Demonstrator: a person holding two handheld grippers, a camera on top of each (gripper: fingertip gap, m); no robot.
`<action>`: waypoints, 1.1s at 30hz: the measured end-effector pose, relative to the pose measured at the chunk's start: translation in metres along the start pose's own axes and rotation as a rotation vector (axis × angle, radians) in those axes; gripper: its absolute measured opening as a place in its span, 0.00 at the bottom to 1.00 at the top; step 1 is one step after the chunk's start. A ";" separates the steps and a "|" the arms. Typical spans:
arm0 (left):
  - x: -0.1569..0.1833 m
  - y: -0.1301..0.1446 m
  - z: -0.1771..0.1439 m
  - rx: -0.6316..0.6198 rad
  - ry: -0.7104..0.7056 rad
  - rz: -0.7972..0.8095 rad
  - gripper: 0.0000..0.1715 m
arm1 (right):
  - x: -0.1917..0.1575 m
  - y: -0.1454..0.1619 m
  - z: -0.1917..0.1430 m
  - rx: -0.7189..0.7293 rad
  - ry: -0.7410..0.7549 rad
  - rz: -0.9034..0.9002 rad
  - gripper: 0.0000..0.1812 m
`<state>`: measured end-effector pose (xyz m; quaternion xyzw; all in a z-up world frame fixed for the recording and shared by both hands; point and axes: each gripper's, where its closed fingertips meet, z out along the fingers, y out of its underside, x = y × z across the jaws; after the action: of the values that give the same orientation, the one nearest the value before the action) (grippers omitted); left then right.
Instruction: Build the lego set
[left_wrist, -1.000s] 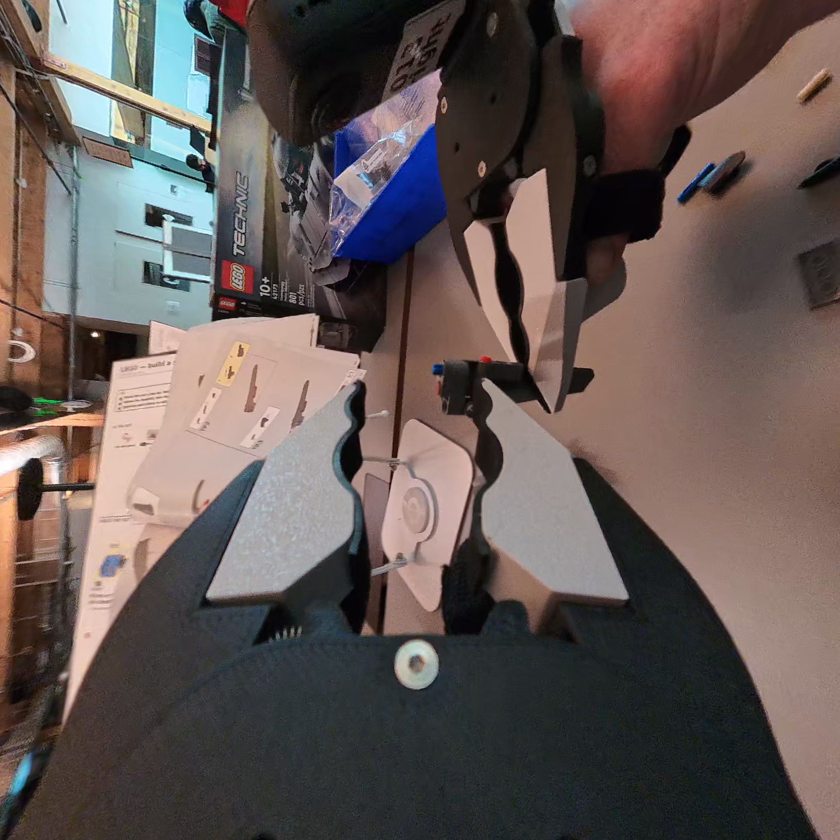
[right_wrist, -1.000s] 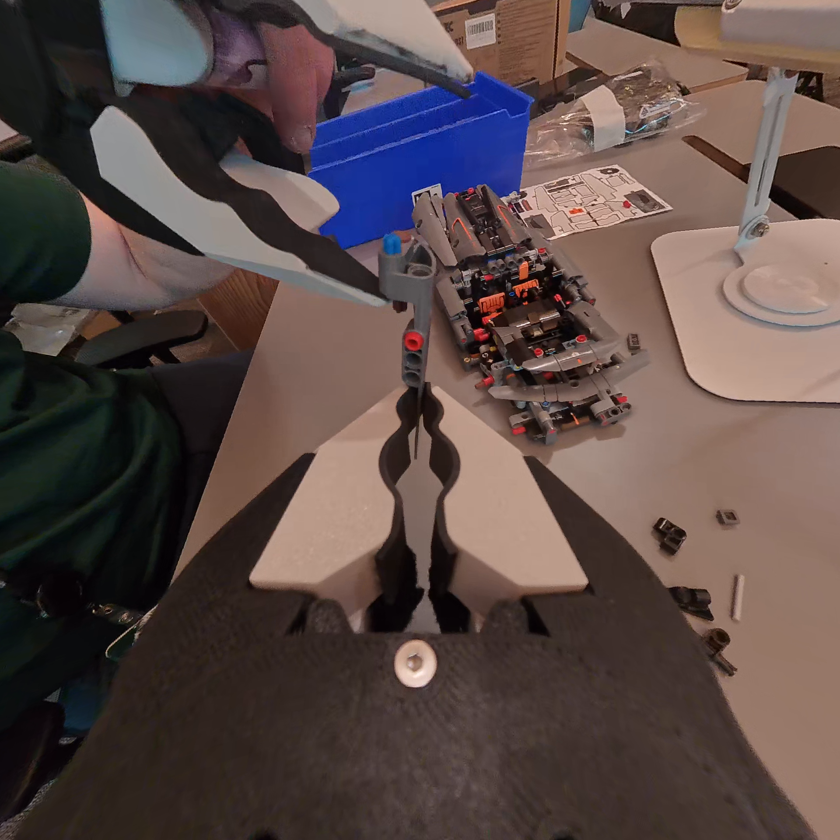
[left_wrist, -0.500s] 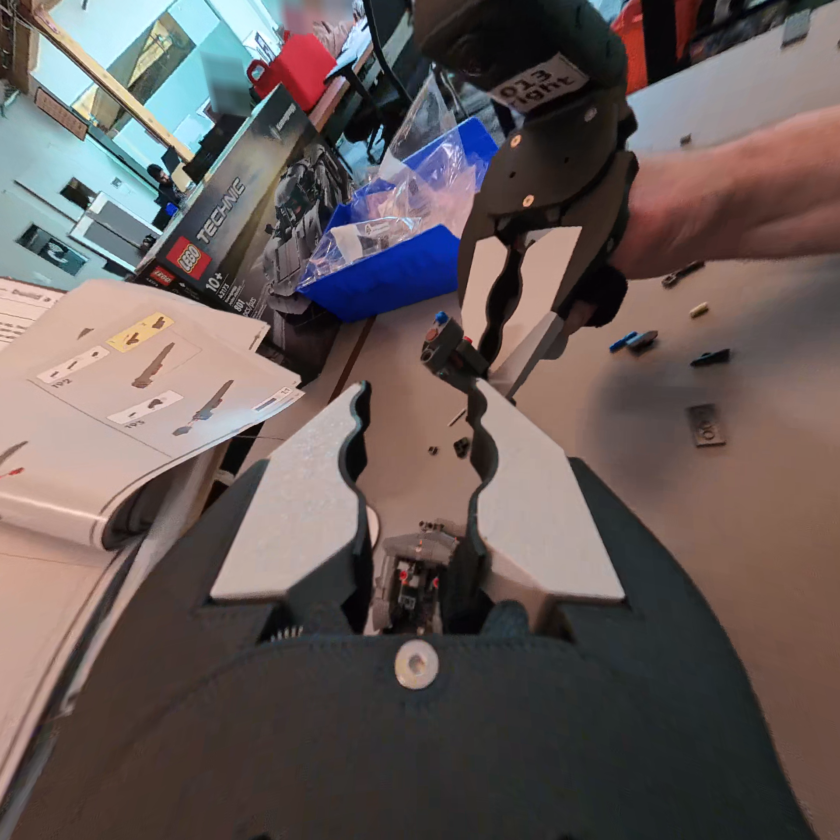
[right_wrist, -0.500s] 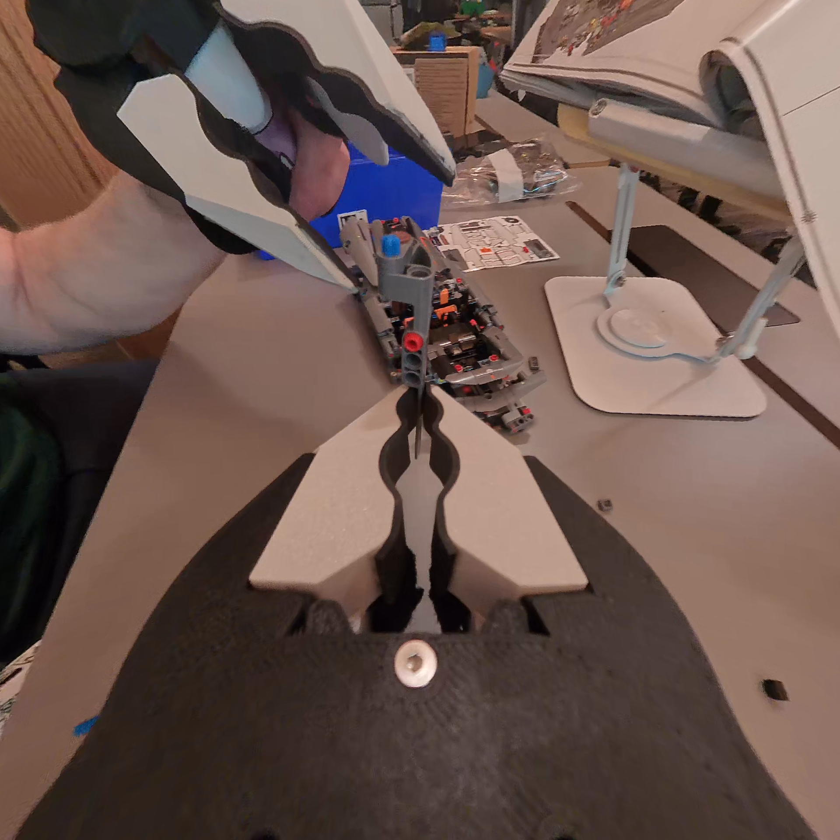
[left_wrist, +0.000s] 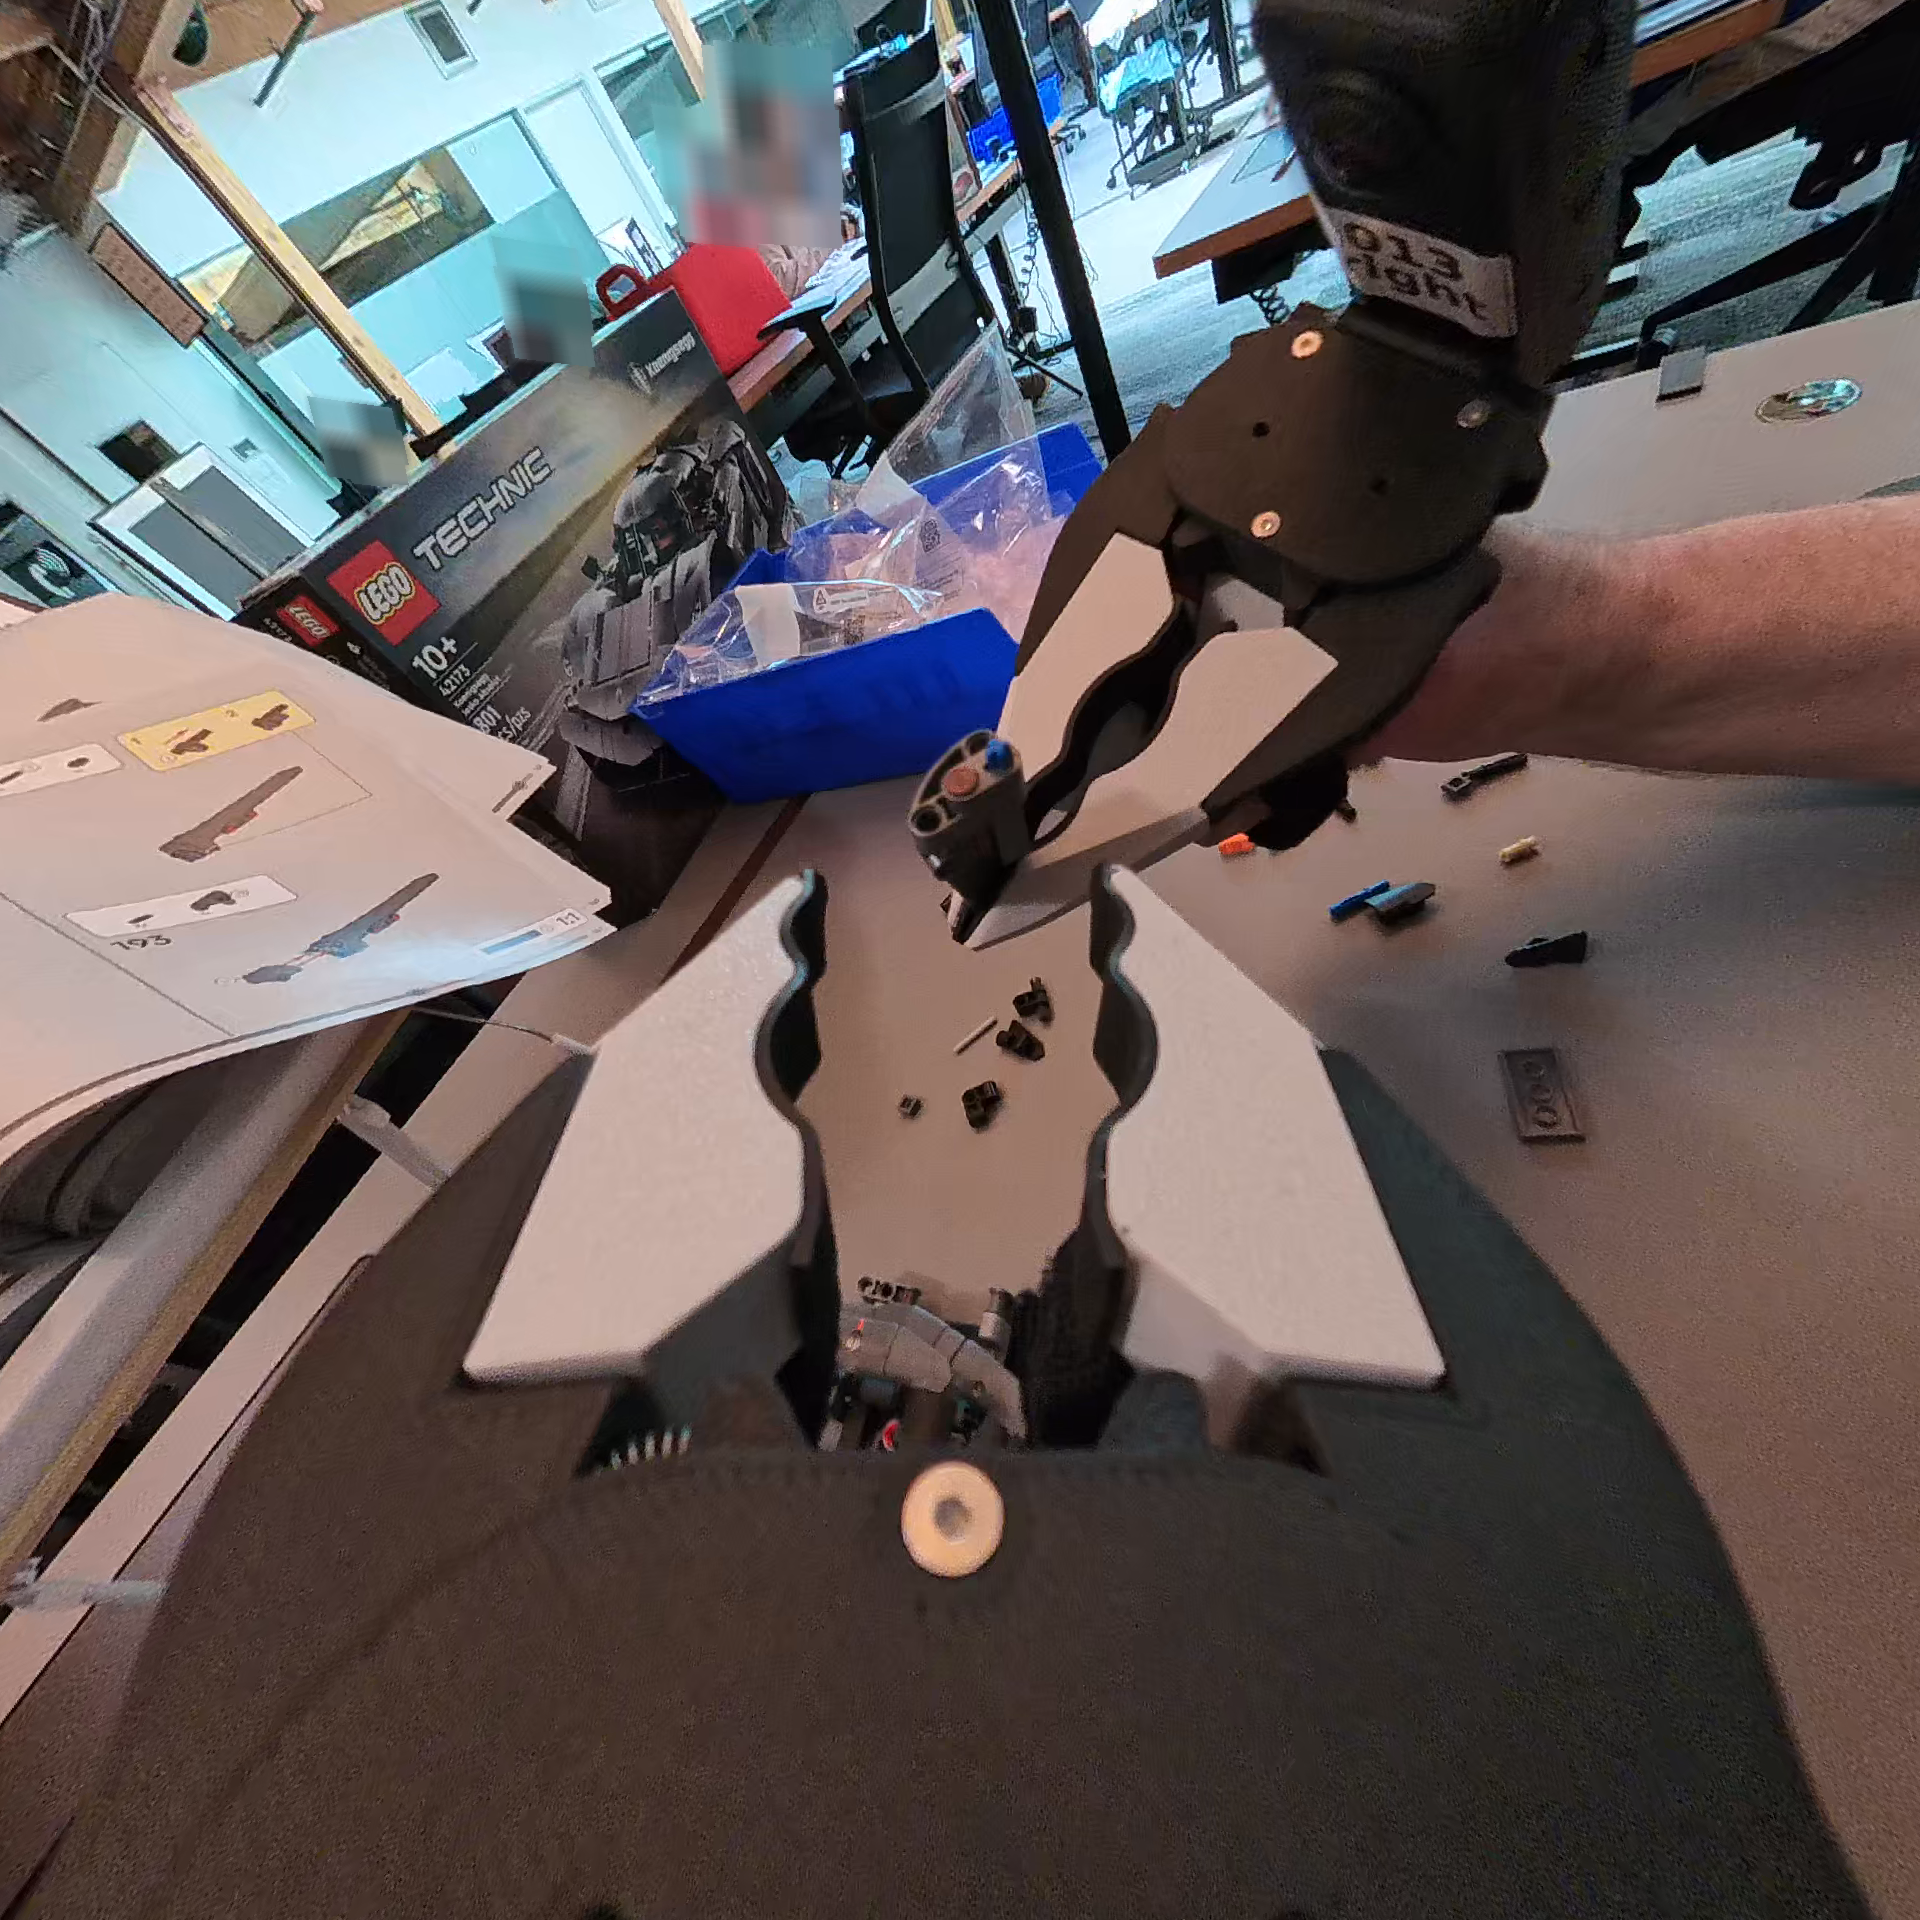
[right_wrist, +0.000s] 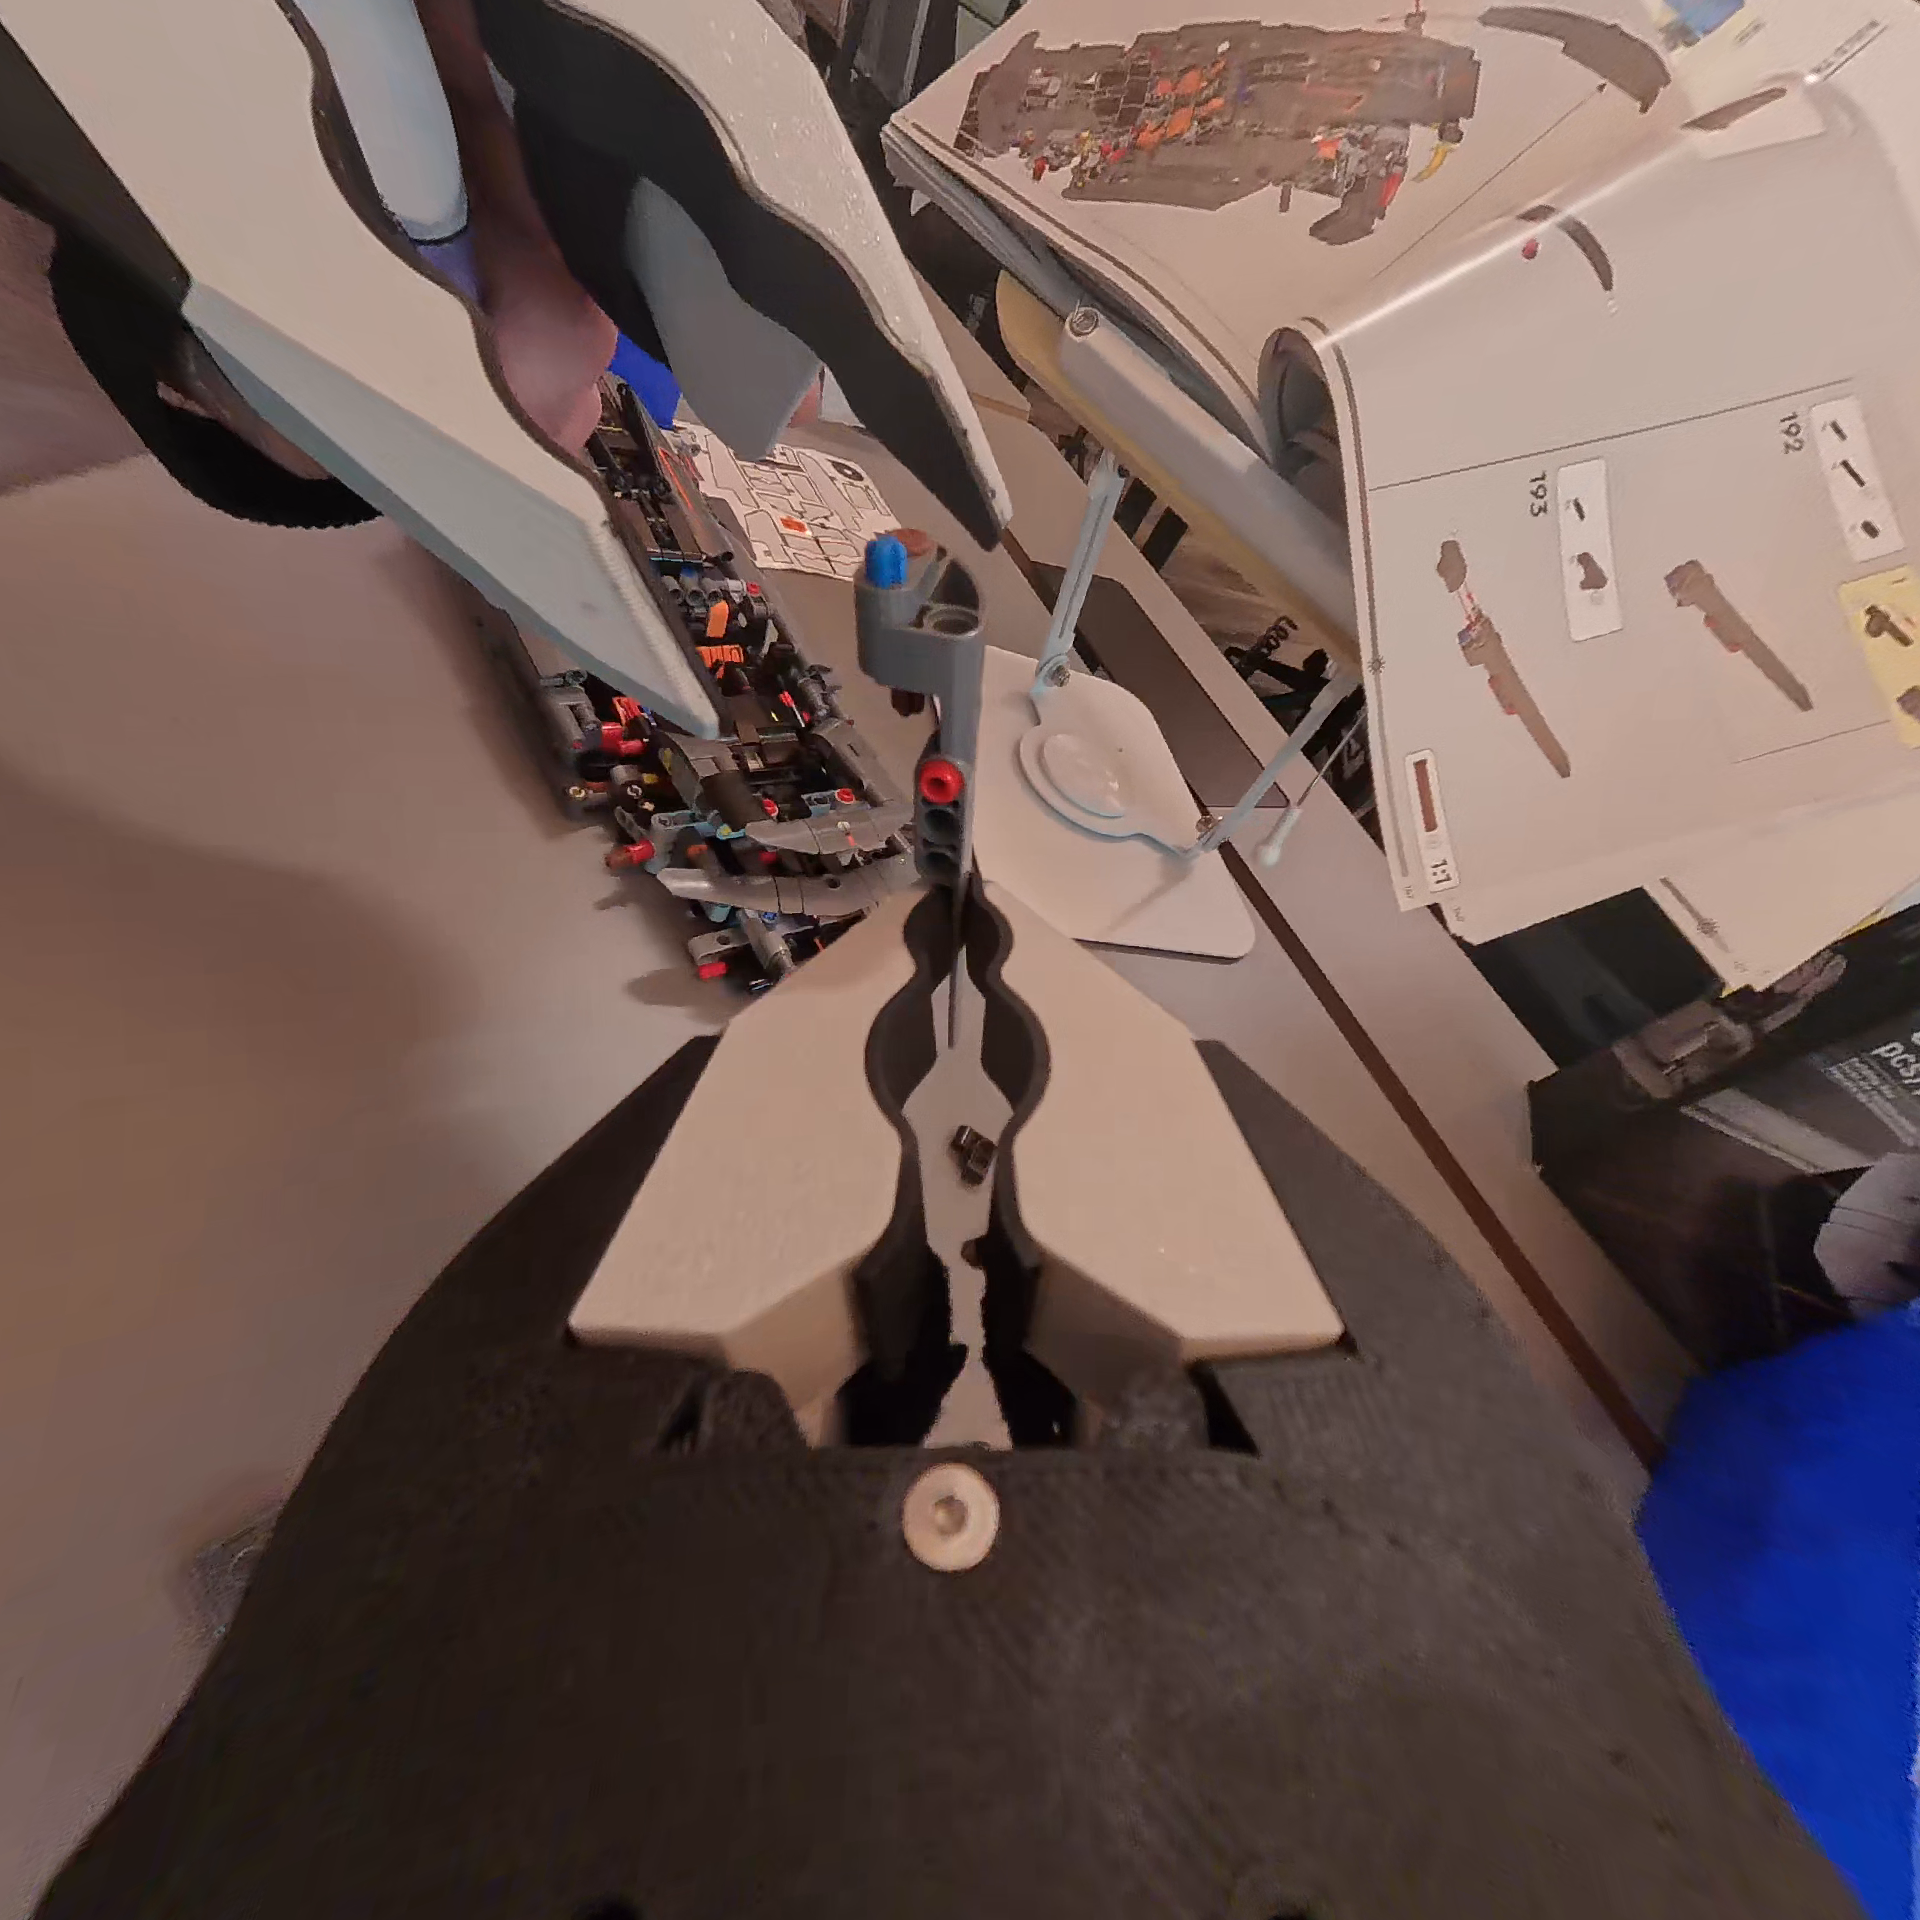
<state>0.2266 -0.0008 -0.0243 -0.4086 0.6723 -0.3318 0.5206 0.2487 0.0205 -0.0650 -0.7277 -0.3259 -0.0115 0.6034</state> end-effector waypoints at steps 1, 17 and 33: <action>0.000 0.002 -0.001 -0.012 0.001 0.002 0.28 | -0.001 -0.001 0.000 0.006 -0.001 -0.008 0.00; 0.032 -0.008 0.004 0.130 0.233 -0.186 0.08 | -0.049 -0.029 -0.016 0.273 -0.505 0.263 0.00; 0.013 0.010 -0.002 0.085 0.099 -0.078 0.04 | -0.034 -0.013 -0.013 0.194 -0.458 0.293 0.13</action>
<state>0.2214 -0.0077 -0.0377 -0.3950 0.6661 -0.4001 0.4901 0.2210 -0.0062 -0.0643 -0.6894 -0.3446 0.2719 0.5762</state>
